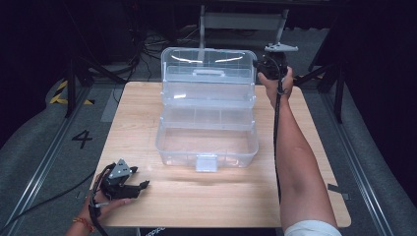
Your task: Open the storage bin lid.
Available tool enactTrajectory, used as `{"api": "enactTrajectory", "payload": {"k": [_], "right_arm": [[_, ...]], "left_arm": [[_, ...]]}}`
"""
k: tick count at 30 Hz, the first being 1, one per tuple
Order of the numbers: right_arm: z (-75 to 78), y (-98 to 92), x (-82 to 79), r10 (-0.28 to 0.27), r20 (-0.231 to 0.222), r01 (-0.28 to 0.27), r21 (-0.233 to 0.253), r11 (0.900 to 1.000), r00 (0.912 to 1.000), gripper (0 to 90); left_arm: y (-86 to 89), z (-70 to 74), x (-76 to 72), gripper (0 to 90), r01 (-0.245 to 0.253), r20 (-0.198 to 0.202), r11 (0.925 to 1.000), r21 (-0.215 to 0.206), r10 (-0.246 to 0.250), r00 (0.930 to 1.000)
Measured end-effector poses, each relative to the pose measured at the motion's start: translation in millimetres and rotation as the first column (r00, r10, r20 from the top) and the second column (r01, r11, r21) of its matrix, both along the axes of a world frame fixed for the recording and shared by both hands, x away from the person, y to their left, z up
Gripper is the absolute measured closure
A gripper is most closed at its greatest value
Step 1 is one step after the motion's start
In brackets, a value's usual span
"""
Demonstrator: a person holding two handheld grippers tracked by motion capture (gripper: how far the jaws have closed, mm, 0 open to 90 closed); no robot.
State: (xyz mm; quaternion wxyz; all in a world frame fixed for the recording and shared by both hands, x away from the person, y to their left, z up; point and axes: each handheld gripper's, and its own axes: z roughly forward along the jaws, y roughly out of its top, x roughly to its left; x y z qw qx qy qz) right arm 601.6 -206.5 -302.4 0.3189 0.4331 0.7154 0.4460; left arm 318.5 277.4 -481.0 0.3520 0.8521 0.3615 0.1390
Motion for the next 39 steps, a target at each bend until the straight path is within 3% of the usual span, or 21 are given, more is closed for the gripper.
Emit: {"api": "enactTrajectory", "payload": {"k": [12,19,34,37,39], "right_arm": [[-3.9,1.6,11.0,-0.009,-0.028,0.009,-0.014,1.000,0.9996,81.3],[-6.5,5.6,19.0,-0.019,-0.039,0.016,-0.073,0.997,0.9991,80.3],[-15.5,5.8,24.9,-0.026,-0.047,0.023,-0.076,0.997,0.9985,79.6],[-18.8,5.6,26.8,-0.034,-0.059,0.029,-0.083,0.996,0.9977,84.6],[-19.7,4.1,26.5,-0.012,-0.056,0.009,-0.050,0.999,0.9983,87.1]], "left_arm": [[-0.2,0.2,0.3,28.3,0.002,-0.002,1.0000,0.002,-0.002,1.0000],[-0.3,0.1,0.5,28.0,0.002,0.000,1.0000,0.001,-0.002,1.0000],[-0.5,0.0,0.7,27.6,0.003,-0.002,1.0000,0.000,-0.003,1.0000],[-0.7,-0.1,0.5,27.6,0.000,-0.004,1.0000,-0.003,0.000,1.0000],[-0.5,-0.1,0.9,27.5,0.004,0.000,1.0000,-0.001,-0.004,1.0000]]}}
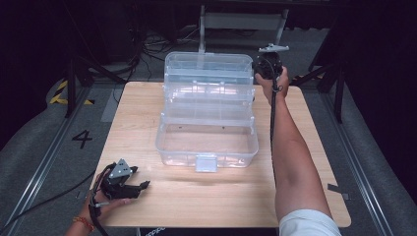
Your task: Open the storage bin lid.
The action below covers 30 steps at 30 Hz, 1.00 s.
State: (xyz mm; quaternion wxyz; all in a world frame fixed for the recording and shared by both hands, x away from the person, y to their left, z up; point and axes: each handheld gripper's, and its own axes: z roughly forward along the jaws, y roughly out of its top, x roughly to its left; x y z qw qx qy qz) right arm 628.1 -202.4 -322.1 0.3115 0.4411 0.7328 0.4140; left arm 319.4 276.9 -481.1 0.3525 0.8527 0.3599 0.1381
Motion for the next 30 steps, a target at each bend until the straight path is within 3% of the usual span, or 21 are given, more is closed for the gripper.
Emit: {"api": "enactTrajectory", "payload": {"k": [4,7,18,30], "right_arm": [[-0.3,1.4,0.1,-0.005,-0.005,0.005,-0.033,0.999,1.0000,87.0],[0.3,-1.0,-0.8,-0.004,-0.007,0.004,-0.012,1.000,1.0000,86.7],[0.2,-2.2,-6.7,0.026,-0.012,-0.027,-0.009,1.000,0.9996,82.9],[-0.1,-3.1,-24.8,0.070,-0.012,-0.070,-0.062,0.996,0.9975,81.5]], "left_arm": [[-0.1,0.2,0.5,27.5,0.002,0.002,1.0000,0.003,-0.002,1.0000],[-0.5,-0.2,0.1,27.4,-0.001,0.004,1.0000,0.000,0.001,1.0000],[0.0,0.2,-0.6,27.4,0.000,0.000,1.0000,0.006,0.000,1.0000],[0.1,0.4,-0.9,27.4,-0.001,-0.001,1.0000,0.009,0.001,1.0000]]}}
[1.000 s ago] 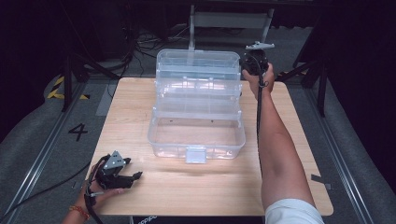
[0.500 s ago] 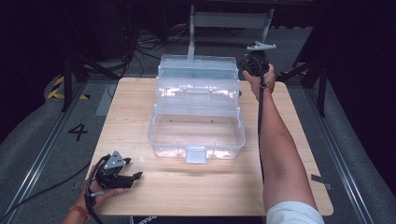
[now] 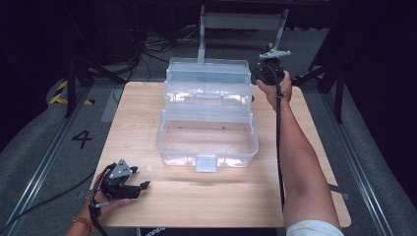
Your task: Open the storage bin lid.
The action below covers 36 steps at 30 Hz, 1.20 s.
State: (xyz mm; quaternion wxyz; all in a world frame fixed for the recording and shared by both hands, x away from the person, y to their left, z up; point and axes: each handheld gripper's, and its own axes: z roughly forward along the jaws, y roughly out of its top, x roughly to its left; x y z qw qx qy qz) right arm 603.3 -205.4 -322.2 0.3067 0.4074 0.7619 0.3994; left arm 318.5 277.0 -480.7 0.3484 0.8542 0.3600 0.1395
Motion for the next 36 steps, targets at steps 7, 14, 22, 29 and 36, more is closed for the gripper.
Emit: {"api": "enactTrajectory", "payload": {"k": [7,14,22,29,36], "right_arm": [[1.5,-4.1,-16.8,0.019,-0.001,-0.019,-0.023,1.000,0.9998,81.4],[5.4,-9.3,-37.4,0.050,0.009,-0.050,-0.040,0.998,0.9987,82.3],[6.5,-18.9,-63.1,0.083,0.014,-0.082,-0.057,0.995,0.9965,81.6],[-0.7,-29.4,-78.4,0.099,-0.007,-0.099,-0.079,0.992,0.9951,80.9],[-5.7,-37.8,-94.9,0.108,0.006,-0.107,-0.081,0.991,0.9942,79.7]], "left_arm": [[-0.5,-0.4,-0.2,27.3,-0.005,0.005,1.0000,-0.001,0.006,1.0000],[0.0,0.1,-0.7,27.2,-0.005,0.015,0.9999,0.012,0.004,0.9999],[0.0,0.0,-0.6,27.0,-0.004,0.011,1.0000,0.009,0.004,0.9999],[-0.9,-0.4,-0.3,26.0,-0.010,0.004,0.9999,0.002,0.010,0.9999],[-0.9,-0.4,-0.4,26.0,-0.010,0.004,0.9999,0.002,0.010,0.9999]]}}
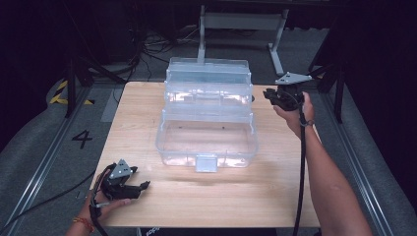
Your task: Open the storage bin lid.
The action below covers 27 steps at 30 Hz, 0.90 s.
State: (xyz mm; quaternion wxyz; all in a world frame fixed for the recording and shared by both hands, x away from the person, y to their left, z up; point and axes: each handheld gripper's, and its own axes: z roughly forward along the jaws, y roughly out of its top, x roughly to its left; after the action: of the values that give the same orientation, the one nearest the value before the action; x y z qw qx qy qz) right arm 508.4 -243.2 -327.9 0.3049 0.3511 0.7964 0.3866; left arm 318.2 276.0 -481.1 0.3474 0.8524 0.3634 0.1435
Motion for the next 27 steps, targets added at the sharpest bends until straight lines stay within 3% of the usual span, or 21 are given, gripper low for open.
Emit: {"api": "enactTrajectory", "payload": {"k": [20,27], "right_arm": [[-19.0,-18.3,-43.7,0.050,-0.005,-0.050,-0.012,0.999,0.9987,68.7],[-31.4,-25.8,-57.0,0.065,-0.031,-0.066,-0.025,0.998,0.9974,58.7]], "left_arm": [[-0.1,0.0,-0.1,25.9,-0.004,0.002,1.0000,0.001,0.004,1.0000],[-0.1,0.0,-0.1,25.7,-0.003,0.002,1.0000,0.002,0.003,1.0000]]}}
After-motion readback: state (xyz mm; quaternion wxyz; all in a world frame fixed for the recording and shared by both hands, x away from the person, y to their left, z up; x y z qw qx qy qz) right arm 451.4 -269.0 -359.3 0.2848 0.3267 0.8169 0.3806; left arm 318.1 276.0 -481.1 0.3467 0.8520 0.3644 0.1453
